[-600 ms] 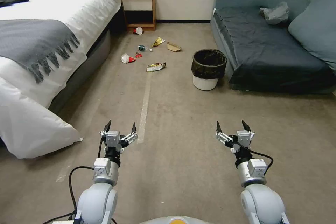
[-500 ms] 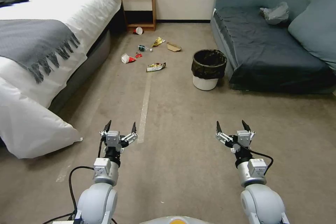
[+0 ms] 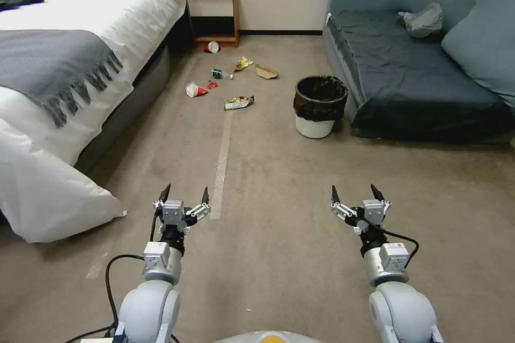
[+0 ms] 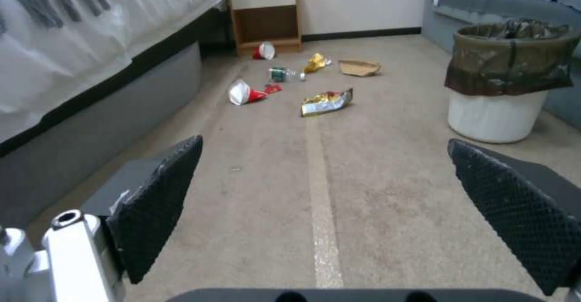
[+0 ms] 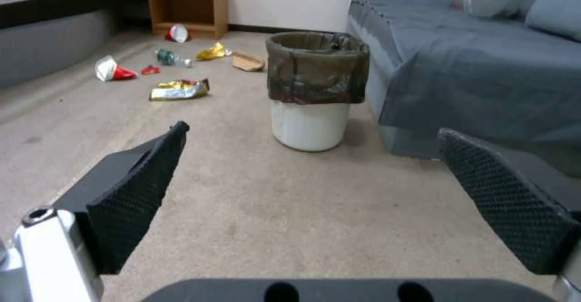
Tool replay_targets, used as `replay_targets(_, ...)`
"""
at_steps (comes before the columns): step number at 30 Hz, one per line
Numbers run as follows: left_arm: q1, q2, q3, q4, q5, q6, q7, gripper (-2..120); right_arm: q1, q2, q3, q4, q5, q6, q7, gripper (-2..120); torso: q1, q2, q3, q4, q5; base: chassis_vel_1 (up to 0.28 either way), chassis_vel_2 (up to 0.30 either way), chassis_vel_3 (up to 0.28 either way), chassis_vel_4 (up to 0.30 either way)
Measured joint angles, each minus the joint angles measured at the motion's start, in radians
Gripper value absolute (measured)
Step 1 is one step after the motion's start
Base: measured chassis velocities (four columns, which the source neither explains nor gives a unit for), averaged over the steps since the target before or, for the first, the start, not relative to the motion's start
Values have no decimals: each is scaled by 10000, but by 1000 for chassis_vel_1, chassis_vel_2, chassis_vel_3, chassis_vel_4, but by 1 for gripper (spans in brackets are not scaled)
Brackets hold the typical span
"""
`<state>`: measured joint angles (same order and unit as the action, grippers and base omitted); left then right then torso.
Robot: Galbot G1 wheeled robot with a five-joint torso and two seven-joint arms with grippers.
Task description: Pick up the trash can from the floor.
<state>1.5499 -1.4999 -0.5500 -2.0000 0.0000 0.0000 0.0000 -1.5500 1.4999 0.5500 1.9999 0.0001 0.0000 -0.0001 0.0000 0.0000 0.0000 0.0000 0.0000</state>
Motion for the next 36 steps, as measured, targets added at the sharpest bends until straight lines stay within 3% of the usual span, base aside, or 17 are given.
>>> replay_targets(18,3,0,6,0,-5,-25,-3,100,-52,5,2,0,0,14,0,100,0,0,0,2,0,0,0,0,0)
replay_targets(21,82,-1,184,1,-148,-339,-77,100,-500,75,37,153,-10,267,-116,100,0,0,0,5,3,0,0,0,0)
replay_targets(22,234,-22,536,14,-386,-875,-129,100,-1045,166,79,320,-28,559,-266,100,0,0,0,0,1,0,0,0,0)
replay_targets(23,234,-22,536,14,-386,-875,-129,100,-1045,166,79,320,-28,559,-266,100,0,0,0,0,1,0,0,0,0)
replay_targets(25,496,-68,1115,42,-815,-1789,-261,100,-2112,343,169,655,-72,1156,-565,100,0,0,0,-8,-3,0,0,0,0)
replay_targets(26,534,-72,1189,77,-900,-1905,-262,100,-2252,384,176,646,-45,1272,-643,100,-1,0,-1,-7,-1,0,0,0,0)
replay_targets(36,638,-82,1262,160,-1038,-2009,-296,100,-2132,389,307,488,309,1638,-874,100,0,0,0,1,1,0,0,0,0)
